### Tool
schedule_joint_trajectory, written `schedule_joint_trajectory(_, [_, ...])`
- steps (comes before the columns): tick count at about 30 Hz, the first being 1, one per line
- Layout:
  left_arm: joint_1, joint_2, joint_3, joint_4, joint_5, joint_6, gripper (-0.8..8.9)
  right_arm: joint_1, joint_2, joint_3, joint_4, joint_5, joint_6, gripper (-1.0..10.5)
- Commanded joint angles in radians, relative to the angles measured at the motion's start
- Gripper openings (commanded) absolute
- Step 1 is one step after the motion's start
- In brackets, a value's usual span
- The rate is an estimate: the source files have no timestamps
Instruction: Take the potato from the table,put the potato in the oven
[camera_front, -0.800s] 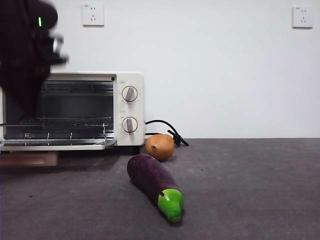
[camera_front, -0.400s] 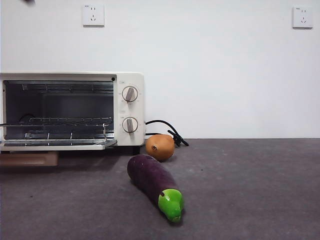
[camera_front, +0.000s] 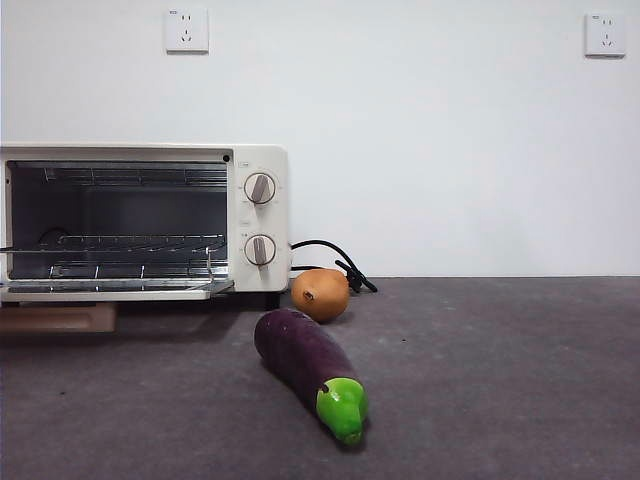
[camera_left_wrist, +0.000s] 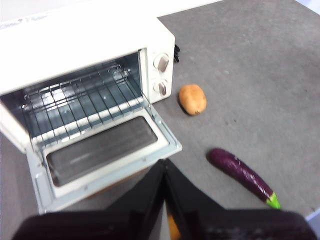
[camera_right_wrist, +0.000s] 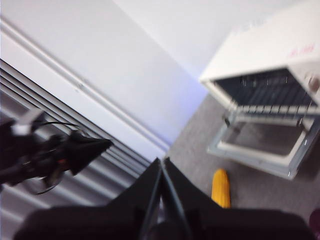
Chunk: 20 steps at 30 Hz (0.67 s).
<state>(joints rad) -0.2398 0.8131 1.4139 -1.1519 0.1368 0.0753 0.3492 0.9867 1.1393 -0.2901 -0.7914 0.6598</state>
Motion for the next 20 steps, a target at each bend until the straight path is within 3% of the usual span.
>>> schedule_joint_trajectory(1, [-0.003,-0.027,-0.001,-0.041,0.0,0.015,-0.05,0.09,0.067,0.014,0.006,0.073,0.003,0.0])
schedule_joint_trajectory(8, [-0.003,-0.066,-0.001,-0.152,-0.006,0.029,-0.05,0.233,0.266,0.102,-0.031,0.21,-0.03,0.0])
schedule_joint_trajectory(16, [-0.003,-0.115,-0.001,-0.164,0.005,-0.016,-0.05,0.312,0.524,0.389,-0.385,0.569,-0.184,0.0])
schedule_joint_trajectory(20, [-0.003,-0.141,-0.001,-0.164,0.005,-0.02,-0.05,0.314,0.649,0.521,-0.484,0.683,-0.198,0.0])
